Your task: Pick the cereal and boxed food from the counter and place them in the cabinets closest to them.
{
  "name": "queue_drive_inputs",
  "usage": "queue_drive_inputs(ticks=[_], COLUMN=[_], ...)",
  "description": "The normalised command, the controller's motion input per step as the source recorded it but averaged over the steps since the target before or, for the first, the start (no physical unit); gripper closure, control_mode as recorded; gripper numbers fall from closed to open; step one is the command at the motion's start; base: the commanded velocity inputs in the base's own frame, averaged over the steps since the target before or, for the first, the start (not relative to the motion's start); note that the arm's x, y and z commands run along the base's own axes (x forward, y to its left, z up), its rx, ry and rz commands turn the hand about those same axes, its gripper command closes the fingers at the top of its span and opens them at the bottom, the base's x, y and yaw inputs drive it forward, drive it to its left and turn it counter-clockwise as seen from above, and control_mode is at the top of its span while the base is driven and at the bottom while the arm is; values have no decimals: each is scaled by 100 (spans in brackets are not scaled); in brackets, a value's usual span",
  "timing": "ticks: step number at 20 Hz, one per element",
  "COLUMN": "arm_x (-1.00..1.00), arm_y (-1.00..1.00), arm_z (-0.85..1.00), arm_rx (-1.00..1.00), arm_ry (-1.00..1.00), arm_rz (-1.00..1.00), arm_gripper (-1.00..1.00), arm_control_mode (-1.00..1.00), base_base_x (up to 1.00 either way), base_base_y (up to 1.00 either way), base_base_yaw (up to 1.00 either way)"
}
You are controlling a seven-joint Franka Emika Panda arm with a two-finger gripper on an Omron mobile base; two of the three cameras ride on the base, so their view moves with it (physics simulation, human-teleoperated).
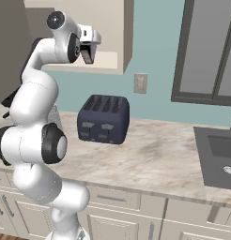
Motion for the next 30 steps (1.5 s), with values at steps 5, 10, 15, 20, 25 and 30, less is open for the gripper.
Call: queue_drive_inputs(ticks=[5, 10, 15, 20, 25, 30], arm_x=[31, 28, 23, 9, 1, 6], arm_y=[-1, -1, 0, -2, -2, -1], arm_z=[-10, -7, -2, 0, 6, 16], arm_rx=[0, 0, 0, 4, 6, 5], arm_ry=[-3, -2, -2, 0, 0, 0], arm_rz=[-4, -5, -5, -7, -9, -9], arm_gripper=[100, 100, -100, -100, -100, -100], arm_control_mode=[-100, -100, -100, -100, -100, -100], base_base_x=[0, 0, 0, 0, 0, 0], base_base_y=[0, 0, 0, 0, 0, 0], base_base_yaw=[0, 0, 0, 0, 0, 0])
